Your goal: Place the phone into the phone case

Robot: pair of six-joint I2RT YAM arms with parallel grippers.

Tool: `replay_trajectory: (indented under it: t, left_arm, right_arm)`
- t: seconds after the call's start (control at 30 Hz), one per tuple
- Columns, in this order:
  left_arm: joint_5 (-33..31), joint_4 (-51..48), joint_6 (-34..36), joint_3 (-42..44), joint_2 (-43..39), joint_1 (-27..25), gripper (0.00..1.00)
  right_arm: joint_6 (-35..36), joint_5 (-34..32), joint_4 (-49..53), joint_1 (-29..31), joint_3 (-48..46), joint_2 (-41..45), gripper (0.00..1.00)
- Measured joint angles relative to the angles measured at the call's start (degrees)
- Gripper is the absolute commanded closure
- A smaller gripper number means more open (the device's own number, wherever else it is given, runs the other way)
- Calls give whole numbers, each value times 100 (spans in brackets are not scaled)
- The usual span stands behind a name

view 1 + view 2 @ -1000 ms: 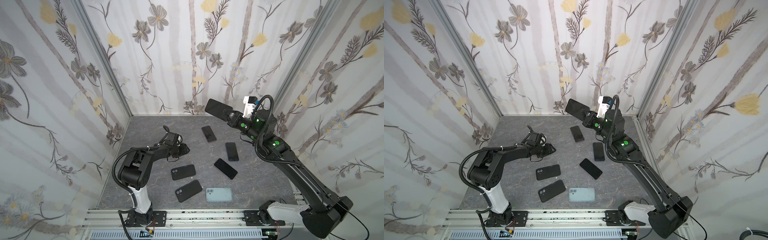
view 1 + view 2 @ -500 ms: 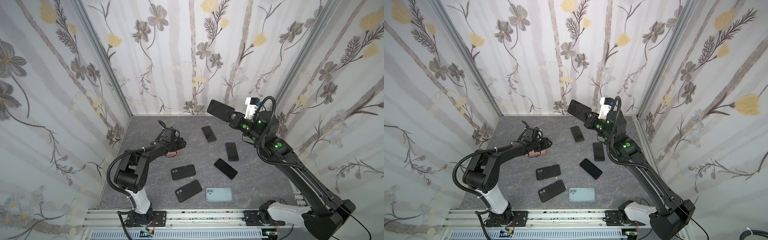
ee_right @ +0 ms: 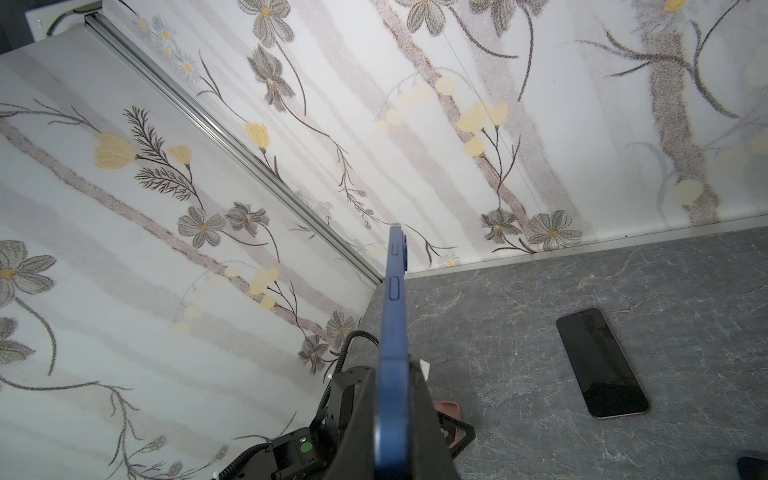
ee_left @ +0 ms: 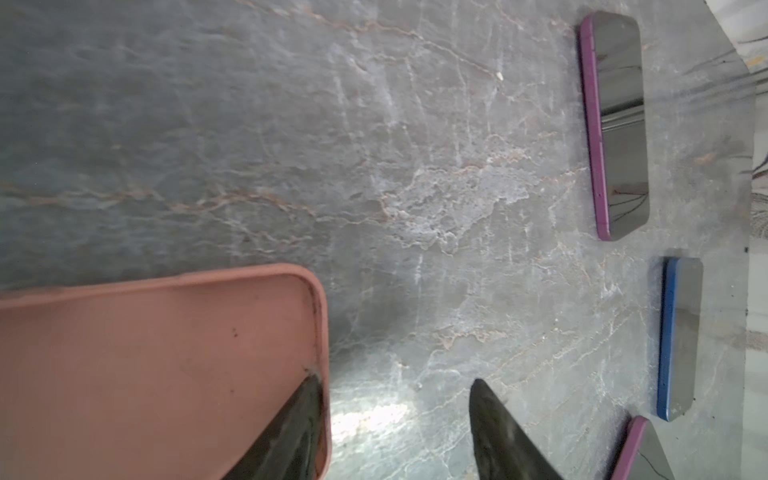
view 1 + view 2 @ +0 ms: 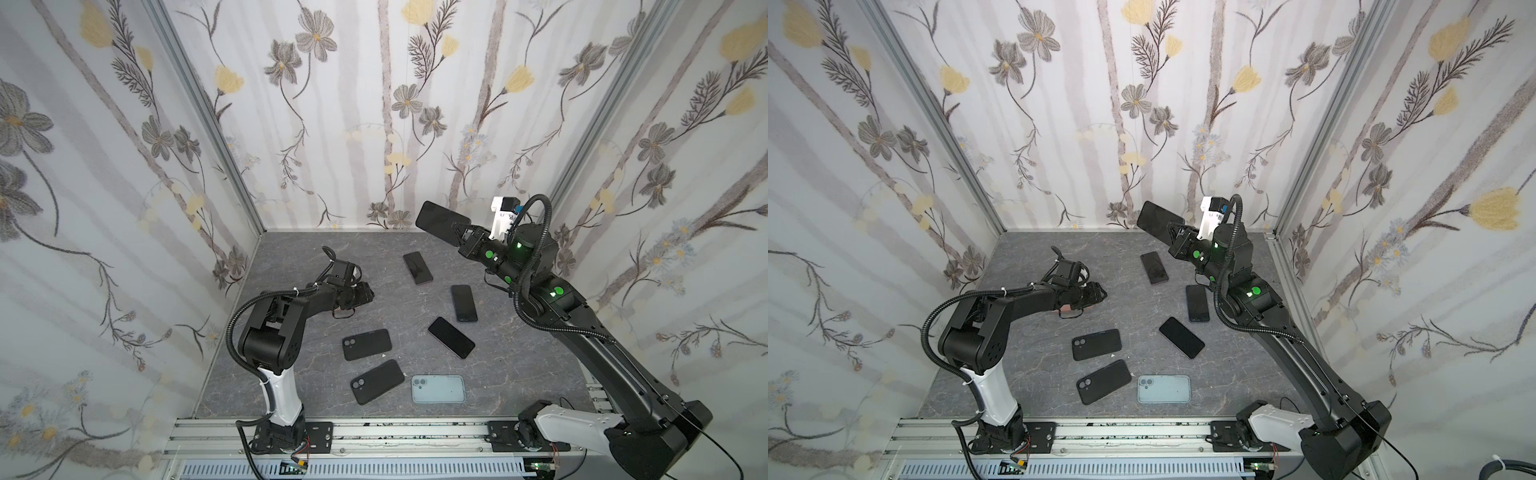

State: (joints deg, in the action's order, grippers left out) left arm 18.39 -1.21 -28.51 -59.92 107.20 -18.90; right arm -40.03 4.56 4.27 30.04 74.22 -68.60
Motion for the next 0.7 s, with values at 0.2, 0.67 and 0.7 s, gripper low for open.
replay_trajectory:
  t: [0.2, 0.67, 0.7]
  left_arm:
    - [352, 188, -208, -28, 101, -313, 43]
    - [918, 1318, -1644, 92, 334, -988, 44]
    - [927, 1416, -1764, 92, 337, -994, 44]
  right_arm:
    - [-2, -2, 20, -2, -9, 0, 100]
    - [-4, -39, 136, -4, 61, -15, 100]
    - [-7, -42, 168, -4, 81, -28, 100]
